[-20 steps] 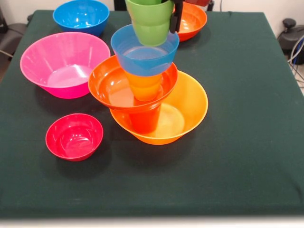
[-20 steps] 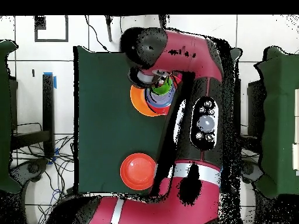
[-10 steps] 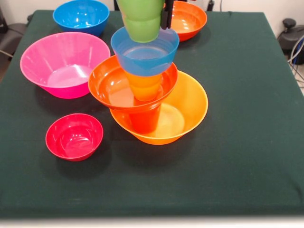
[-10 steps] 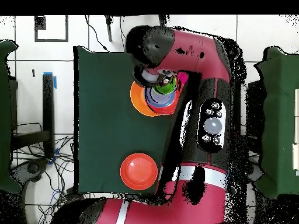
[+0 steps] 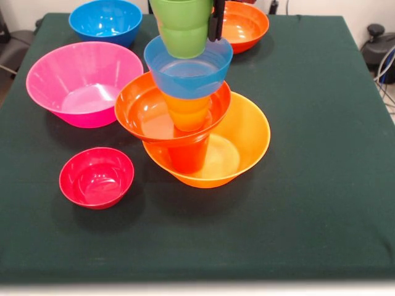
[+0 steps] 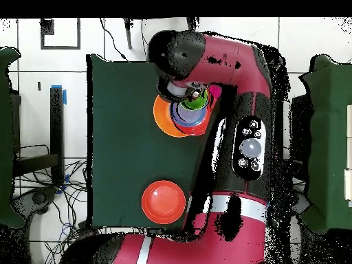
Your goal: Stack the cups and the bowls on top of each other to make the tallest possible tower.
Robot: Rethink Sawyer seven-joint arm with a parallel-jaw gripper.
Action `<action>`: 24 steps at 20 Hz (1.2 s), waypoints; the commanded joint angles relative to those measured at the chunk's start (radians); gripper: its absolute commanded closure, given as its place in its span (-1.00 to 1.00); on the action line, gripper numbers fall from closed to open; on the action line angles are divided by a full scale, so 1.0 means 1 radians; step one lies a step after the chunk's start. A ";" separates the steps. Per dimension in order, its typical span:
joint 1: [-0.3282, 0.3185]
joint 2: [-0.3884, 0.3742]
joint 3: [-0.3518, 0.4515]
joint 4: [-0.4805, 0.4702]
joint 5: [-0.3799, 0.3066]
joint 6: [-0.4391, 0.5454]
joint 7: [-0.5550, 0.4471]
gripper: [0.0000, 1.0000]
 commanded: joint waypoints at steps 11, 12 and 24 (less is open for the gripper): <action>-0.004 0.040 0.070 0.103 -0.009 -0.091 0.033 1.00; -0.004 0.041 0.070 0.103 -0.008 -0.092 0.035 1.00; 0.006 0.048 0.067 0.104 -0.011 -0.108 0.052 1.00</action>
